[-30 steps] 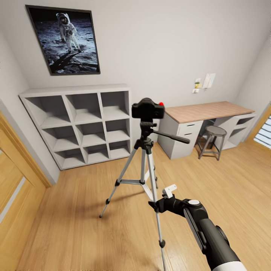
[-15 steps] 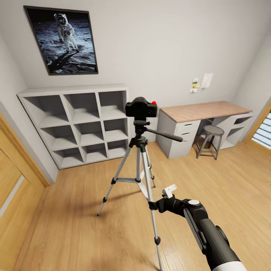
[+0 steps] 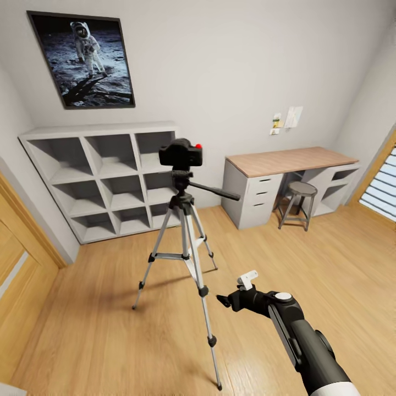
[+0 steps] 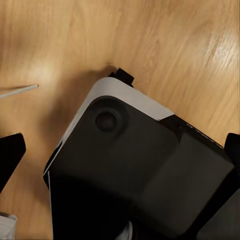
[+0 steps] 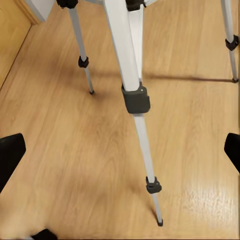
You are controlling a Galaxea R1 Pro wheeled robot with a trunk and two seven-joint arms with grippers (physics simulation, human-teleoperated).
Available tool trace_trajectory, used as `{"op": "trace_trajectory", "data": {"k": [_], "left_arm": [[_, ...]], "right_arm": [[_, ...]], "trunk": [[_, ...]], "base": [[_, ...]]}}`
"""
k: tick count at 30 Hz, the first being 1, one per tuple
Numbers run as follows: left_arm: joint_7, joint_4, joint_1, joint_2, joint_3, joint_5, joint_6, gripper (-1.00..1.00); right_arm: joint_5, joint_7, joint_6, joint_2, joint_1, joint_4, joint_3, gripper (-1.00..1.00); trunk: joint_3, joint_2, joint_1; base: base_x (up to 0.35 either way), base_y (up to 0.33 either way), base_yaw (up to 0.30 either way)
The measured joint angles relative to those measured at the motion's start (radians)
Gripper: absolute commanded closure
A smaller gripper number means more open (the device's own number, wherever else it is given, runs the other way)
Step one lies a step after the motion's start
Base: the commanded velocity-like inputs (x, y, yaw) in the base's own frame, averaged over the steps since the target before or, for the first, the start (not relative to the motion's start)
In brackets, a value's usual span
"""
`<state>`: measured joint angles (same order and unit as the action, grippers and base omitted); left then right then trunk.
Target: Attach the digital camera to the camera tripod in the bedroom.
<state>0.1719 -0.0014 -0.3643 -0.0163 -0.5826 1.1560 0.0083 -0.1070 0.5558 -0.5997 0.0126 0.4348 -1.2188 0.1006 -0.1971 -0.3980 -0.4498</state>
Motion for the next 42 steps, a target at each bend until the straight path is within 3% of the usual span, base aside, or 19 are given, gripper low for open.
{"op": "trace_trajectory", "data": {"k": [6,10,21,25,26,31,32,33,36,42], "left_arm": [[0.0,0.001,0.0,0.002,0.0,0.001,0.0,-1.0],[0.0,0.001,0.0,0.004,0.0,0.002,0.001,-1.0],[0.001,0.001,0.0,0.006,0.0,0.002,0.001,-1.0],[0.001,0.002,0.0,0.007,0.0,0.002,0.001,-1.0],[0.001,0.002,0.0,0.007,0.001,0.002,0.001,-1.0],[0.001,0.001,0.001,0.007,0.001,0.002,0.001,-1.0],[0.001,0.002,0.002,0.008,0.001,0.003,0.0,-1.0],[0.001,0.002,0.002,0.008,0.001,0.003,0.0,-1.0],[0.001,0.002,0.002,0.009,0.001,0.003,0.0,-1.0],[0.001,0.002,0.007,0.009,0.001,0.004,0.0,-1.0]], "right_arm": [[0.001,-0.002,0.0,0.003,0.0,0.005,0.0,-1.0],[0.002,-0.002,0.0,0.019,0.0,0.015,0.001,-1.0],[0.001,-0.004,0.012,0.05,0.0,0.25,-0.003,-1.0],[0.001,-0.009,0.018,0.093,0.0,0.344,-0.004,-1.0],[-0.001,-0.012,0.028,0.13,0.0,0.387,-0.005,-1.0],[0.007,-0.02,0.069,0.218,0.0,0.498,-0.017,-1.0],[0.005,-0.024,0.127,0.259,0.0,0.62,-0.087,-1.0],[0.005,-0.024,0.143,0.276,0.0,0.659,-0.104,-1.0],[0.003,-0.03,0.213,0.298,0.0,0.782,-0.151,-1.0],[0.001,-0.075,0.356,0.32,0.0,0.995,-0.179,-1.0]], "trunk": [[0.0,0.0,0.0],[0.0,0.0,0.0],[0.0,0.0,0.0],[0.0,0.0,0.0],[0.0,0.0,0.0],[0.0,0.0,0.0],[0.0,0.0,0.0],[0.0,0.0,0.0],[0.0,0.0,0.0],[0.0,0.0,0.0]], "base": [[-0.16,-0.147,0.0],[-0.038,-0.035,0.0],[-0.004,-0.003,0.0],[0.0,0.0,0.0],[0.0,0.0,0.0],[0.0,0.0,0.0],[0.0,0.0,0.0],[0.0,0.0,0.0],[0.0,0.0,0.0],[0.0,0.0,0.0]]}}
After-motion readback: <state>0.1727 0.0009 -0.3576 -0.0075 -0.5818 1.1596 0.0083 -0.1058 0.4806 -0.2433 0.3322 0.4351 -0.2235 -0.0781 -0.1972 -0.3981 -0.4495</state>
